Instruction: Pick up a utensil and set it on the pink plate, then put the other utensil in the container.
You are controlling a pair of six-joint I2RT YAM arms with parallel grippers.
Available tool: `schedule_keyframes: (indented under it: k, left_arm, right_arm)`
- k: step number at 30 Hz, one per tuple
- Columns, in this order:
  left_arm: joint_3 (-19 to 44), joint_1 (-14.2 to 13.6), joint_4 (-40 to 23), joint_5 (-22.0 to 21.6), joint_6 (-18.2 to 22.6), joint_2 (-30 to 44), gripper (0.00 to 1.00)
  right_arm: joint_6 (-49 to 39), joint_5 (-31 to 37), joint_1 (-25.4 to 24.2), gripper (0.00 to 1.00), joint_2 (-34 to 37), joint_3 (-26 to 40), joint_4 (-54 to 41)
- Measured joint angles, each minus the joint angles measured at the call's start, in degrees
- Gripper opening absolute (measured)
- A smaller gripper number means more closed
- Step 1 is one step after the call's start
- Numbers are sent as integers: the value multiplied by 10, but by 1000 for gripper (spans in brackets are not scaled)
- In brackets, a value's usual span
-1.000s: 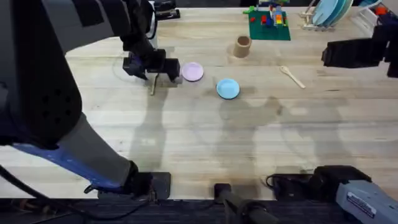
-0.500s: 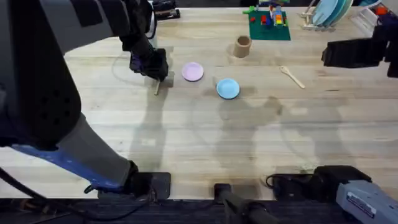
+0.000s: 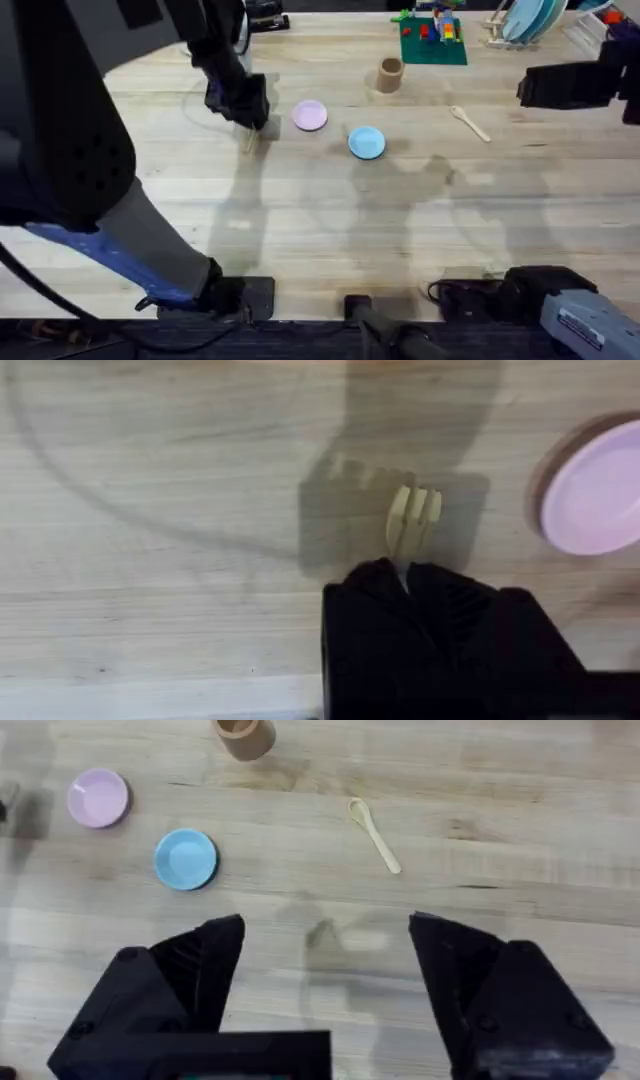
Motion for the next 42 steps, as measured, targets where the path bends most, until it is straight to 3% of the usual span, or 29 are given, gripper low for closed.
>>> schedule_keyframes:
  k: [5, 9, 16, 24, 33, 42]
  left_arm:
    - [70, -7, -33, 17, 4, 0, 42]
    - [112, -30, -63, 25, 7, 0, 42]
    - [136, -101, -65, 33, 8, 0, 42]
    - [136, -174, -9, 36, 9, 0, 42]
    - [136, -184, 9, 37, 2, 10, 42]
    - [136, -184, 20, 31, 0, 86, 42]
  right_arm:
    - [0, 0, 0, 995, 0, 0, 1]
    - [0, 0, 0, 995, 0, 0, 4]
    - [0, 0, 0, 995, 0, 0, 4]
    - [0, 0, 0, 993, 0, 0, 10]
    - [0, 0, 0, 993, 0, 0, 19]
    - [0, 0, 0, 994, 0, 0, 19]
